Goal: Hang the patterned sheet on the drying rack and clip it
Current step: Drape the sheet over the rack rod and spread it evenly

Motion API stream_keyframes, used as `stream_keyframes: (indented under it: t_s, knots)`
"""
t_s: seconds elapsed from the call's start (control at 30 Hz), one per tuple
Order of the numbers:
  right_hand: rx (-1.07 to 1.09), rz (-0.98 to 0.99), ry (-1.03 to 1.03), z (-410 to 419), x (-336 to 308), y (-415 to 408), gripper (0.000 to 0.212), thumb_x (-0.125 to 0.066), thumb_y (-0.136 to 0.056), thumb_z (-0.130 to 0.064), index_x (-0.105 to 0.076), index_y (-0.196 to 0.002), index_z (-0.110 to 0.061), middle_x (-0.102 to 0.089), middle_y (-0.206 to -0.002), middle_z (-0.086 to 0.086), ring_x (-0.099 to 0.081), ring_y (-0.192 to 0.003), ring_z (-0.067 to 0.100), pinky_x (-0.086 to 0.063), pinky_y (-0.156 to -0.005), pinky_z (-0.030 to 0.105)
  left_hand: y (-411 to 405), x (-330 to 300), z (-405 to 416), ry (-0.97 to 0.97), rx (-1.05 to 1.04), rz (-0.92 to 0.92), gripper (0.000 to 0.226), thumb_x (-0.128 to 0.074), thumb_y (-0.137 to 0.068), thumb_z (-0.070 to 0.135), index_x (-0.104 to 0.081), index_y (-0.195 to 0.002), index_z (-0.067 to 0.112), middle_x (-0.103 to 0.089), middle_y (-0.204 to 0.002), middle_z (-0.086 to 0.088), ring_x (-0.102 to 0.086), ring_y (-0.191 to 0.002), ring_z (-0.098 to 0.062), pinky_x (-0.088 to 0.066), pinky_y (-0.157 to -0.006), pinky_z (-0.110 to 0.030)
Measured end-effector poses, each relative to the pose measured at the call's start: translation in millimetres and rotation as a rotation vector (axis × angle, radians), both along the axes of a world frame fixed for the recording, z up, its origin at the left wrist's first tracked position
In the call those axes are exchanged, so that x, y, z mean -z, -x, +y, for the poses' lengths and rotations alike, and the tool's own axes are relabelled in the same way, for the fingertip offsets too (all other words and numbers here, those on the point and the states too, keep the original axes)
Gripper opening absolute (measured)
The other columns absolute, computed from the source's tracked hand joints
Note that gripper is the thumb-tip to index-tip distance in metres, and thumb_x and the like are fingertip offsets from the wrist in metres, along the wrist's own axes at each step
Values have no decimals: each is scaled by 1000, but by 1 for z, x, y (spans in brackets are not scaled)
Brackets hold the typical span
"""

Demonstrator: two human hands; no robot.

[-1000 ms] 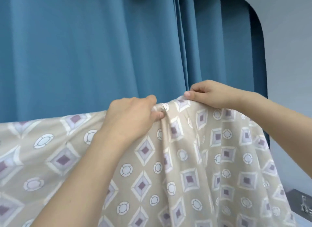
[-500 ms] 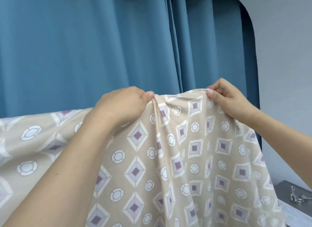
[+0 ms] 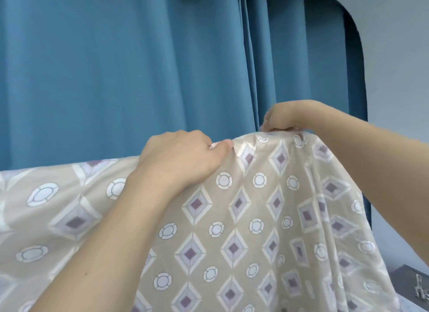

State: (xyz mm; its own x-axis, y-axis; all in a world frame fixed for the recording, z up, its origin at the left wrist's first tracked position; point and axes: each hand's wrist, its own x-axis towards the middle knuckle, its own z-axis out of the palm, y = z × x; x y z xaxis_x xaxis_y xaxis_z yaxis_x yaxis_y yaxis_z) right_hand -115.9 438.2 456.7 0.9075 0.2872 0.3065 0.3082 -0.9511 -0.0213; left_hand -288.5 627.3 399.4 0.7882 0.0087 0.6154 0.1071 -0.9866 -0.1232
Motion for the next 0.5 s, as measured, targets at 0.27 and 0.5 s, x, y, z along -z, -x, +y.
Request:
stream_keyframes:
  t_s: [0.27,0.5]
  knots:
    - [15,538,118,-4,6,-5,30,-64,-88,-26,-68,-109,-5,-72,-106,14,-71,-84,27,-55,-61,29,-8,22,-29,-176,268,-226,39,-21,-88,31,-44,-119,24,-45,-113,3,-43,-102,-22,-36,-87,-35]
    - [-38,295,-116,-47,25,-9,25,-59,-90,-30,-65,-104,-11,-66,-102,6,-60,-88,27,-49,-80,37,-42,13,-69,-268,206,-212,38,-24,-100,58,-30,-92,22,-41,-66,5,-37,-54,-19,-18,-47,-31]
